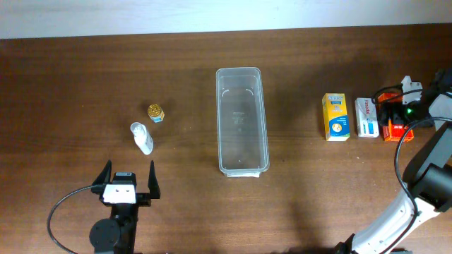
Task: Pack container
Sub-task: 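Grasp the orange box with the right gripper and lift it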
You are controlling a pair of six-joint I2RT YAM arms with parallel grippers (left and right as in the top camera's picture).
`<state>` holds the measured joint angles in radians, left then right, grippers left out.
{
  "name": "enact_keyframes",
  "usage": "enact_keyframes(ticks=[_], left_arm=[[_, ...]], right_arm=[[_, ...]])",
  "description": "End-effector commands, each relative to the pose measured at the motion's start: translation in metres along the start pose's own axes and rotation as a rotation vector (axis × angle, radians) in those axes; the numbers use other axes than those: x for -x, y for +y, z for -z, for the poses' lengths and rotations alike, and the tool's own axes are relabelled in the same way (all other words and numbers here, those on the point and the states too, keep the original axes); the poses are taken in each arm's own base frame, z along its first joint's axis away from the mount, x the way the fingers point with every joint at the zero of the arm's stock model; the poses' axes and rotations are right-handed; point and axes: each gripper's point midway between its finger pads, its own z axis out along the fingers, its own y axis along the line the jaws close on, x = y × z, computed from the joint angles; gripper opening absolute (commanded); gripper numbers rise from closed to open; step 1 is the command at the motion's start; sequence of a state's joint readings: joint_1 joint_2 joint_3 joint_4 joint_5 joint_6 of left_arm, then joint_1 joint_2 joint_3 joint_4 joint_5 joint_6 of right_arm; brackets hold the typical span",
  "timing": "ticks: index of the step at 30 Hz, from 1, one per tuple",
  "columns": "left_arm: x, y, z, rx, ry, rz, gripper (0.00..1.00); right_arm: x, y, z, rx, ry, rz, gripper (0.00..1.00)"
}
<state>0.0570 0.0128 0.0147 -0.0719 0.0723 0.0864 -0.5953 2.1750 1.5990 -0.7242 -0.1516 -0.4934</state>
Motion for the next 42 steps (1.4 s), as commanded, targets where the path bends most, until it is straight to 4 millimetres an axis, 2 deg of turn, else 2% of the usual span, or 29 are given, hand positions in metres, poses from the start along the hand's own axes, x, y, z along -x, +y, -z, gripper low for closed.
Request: enact_keyframes(ticks=[1,3,11,16,19,23,25,32,35,37,42], left_arm=[[-0.001,-0.001,0.0,-0.009,0.0,-0.009,0.99],[-0.001,-0.001,0.0,-0.009,0.0,-0.009,0.99],[-0.001,-0.001,0.0,-0.009,0.0,-0.009,0.99],[-0.001,-0.001,0.0,-0.009,0.0,-0.009,0.99],[-0.001,-0.001,0.0,-0.009,0.0,-0.009,0.99],[-0.001,-0.001,0.0,-0.009,0.0,-0.009,0.99],[-0.001,-0.001,0.0,-0.009,0.0,-0.009,0.99],[-0.001,-0.001,0.0,-0.009,0.0,-0.009,0.99],[-0.001,-0.001,0.0,-0.009,0.0,-0.009,0.99],[-0.001,-0.001,0.0,-0.009,0.0,-0.009,1.0],[-0.001,-0.001,0.0,-0.009,0.0,-0.009,0.99]], right_arm=[[0.002,-0.005,-0.005,-0.01,0.003,0.002,1.0],[0.003,-0.005,-0.005,-0.011,0.001,0.003,0.96],[0.006,-0.006,-0.003,-0.015,-0.008,-0.008,0.57],[0.018,-0.014,0.011,-0.041,-0.018,-0.039,0.49],[0.031,-0.017,0.03,-0.046,-0.029,-0.057,0.44],[0.047,-0.013,0.059,-0.013,-0.046,-0.08,0.46],[0.054,-0.003,0.073,0.032,-0.056,-0.075,0.5],[0.076,0.052,0.129,0.14,-0.044,-0.008,0.55],[0.079,0.08,0.142,0.168,-0.024,0.036,0.56],[0.082,0.106,0.15,0.189,-0.006,0.083,0.57],[0.084,0.163,0.155,0.233,0.036,0.138,0.56]])
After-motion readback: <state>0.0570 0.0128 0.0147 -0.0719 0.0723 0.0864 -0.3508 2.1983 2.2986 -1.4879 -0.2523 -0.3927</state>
